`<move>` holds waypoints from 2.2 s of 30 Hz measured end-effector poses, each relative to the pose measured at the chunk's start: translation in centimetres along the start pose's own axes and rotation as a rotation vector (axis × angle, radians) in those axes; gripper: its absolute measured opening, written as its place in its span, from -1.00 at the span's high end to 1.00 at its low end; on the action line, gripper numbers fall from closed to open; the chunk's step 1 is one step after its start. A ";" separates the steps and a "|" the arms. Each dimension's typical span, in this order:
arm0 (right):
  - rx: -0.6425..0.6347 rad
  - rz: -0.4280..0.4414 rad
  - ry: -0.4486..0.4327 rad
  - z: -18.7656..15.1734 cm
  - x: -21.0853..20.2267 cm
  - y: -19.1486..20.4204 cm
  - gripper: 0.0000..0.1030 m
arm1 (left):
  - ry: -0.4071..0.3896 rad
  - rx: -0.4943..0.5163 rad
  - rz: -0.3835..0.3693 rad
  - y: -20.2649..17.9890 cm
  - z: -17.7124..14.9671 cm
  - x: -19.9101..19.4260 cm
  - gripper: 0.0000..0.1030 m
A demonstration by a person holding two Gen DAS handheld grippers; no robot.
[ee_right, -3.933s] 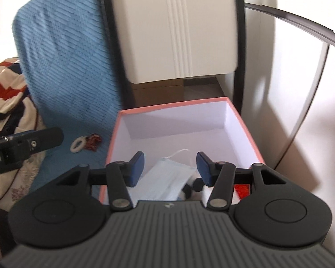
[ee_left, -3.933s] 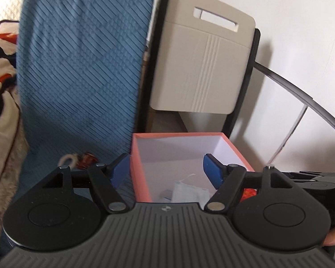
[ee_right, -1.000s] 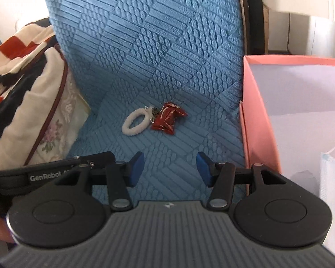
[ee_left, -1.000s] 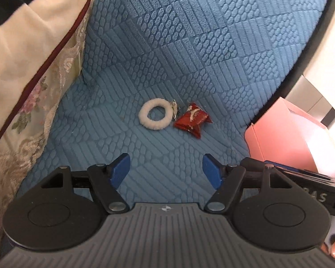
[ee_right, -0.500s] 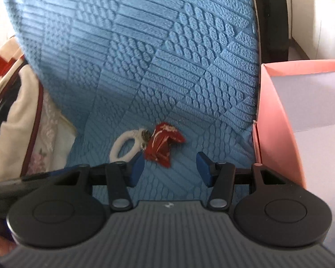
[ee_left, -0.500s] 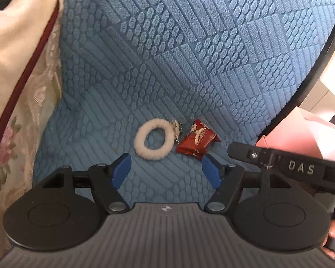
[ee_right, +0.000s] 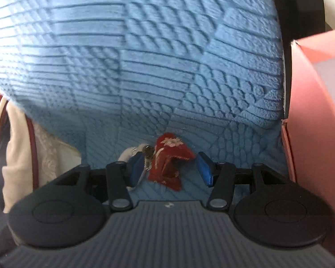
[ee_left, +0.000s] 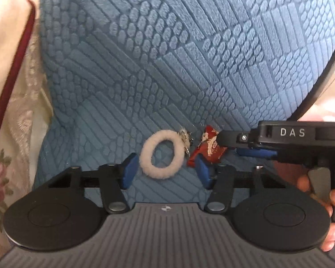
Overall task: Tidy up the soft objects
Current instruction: 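Lower the right gripper onto the red candy while the left gripper lowers onto the white fluffy ring, then close the right gripper on the red candy while the left gripper closes on the white ring, then carry the red candy and white ring over the pink box with both grippers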
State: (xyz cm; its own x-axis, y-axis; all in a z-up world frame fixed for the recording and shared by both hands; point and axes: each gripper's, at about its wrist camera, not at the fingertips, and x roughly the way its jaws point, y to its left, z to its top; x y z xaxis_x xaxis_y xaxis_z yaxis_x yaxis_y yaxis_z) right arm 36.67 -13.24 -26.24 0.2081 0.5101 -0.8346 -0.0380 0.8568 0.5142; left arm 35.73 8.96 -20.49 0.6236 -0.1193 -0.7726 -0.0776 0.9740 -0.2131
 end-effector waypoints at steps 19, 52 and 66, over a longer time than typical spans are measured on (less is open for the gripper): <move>-0.111 -0.012 0.032 -1.1 2.3 1.6 0.46 | 0.027 0.156 0.034 -1.3 -0.2 3.4 -0.10; -0.213 -0.125 -0.029 -2.0 0.5 2.5 0.54 | -0.026 0.244 0.074 -2.8 -0.6 6.5 -0.10; -0.238 -0.152 -0.047 -1.6 -0.1 3.0 0.54 | -0.034 0.085 0.031 -2.0 0.9 4.7 0.71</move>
State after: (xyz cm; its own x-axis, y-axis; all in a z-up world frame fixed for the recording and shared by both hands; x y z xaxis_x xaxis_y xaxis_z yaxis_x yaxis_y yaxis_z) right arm 34.94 -10.62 -24.98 0.2741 0.3754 -0.8854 -0.2298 0.9195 0.3188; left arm 39.52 6.58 -23.20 0.6483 -0.0832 -0.7569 -0.0321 0.9901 -0.1363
